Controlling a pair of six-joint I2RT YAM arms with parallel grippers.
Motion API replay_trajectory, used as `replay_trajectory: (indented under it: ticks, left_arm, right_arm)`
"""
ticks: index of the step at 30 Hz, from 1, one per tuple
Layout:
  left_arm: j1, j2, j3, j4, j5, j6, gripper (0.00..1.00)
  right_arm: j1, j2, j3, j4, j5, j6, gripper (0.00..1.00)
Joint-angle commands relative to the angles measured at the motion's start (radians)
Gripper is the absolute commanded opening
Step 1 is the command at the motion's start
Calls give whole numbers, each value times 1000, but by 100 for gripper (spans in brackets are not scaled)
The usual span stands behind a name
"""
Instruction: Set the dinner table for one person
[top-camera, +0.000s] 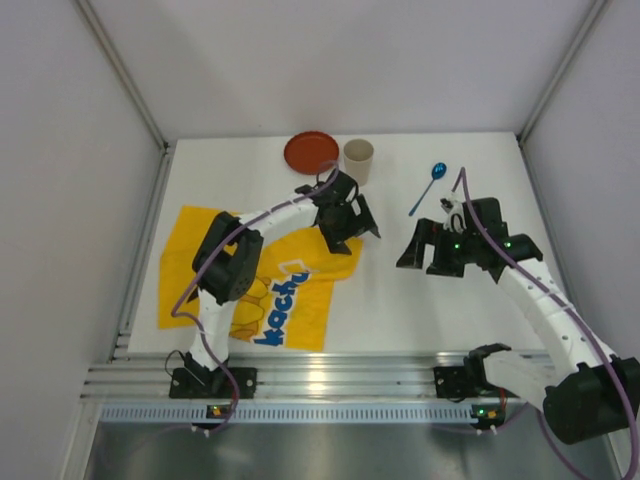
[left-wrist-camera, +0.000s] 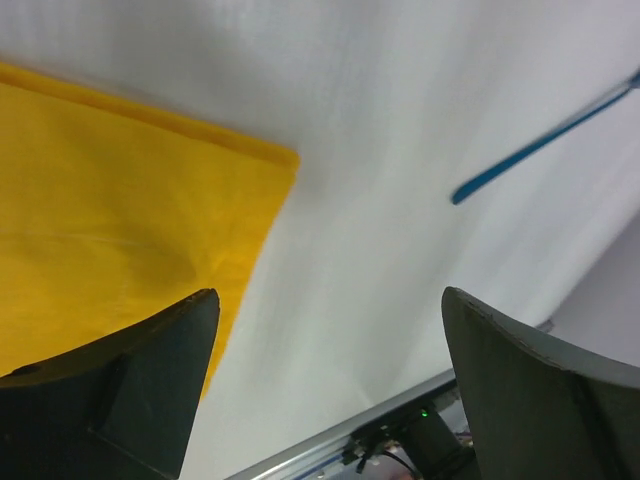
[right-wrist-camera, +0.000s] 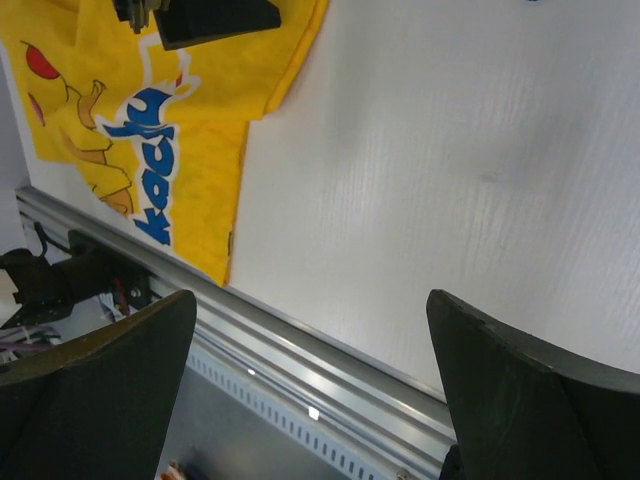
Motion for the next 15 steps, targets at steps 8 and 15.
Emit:
replay_trajectory:
  ticks: [8,15]
  left_arm:
    - [91,-217,116,-45,2,29,98]
    - [349,-427,-30,-267,-153,232,98]
  right_arm:
    - [109,14,-8,137,-172,24,99]
    - [324,247,-13,315,-94,116,100]
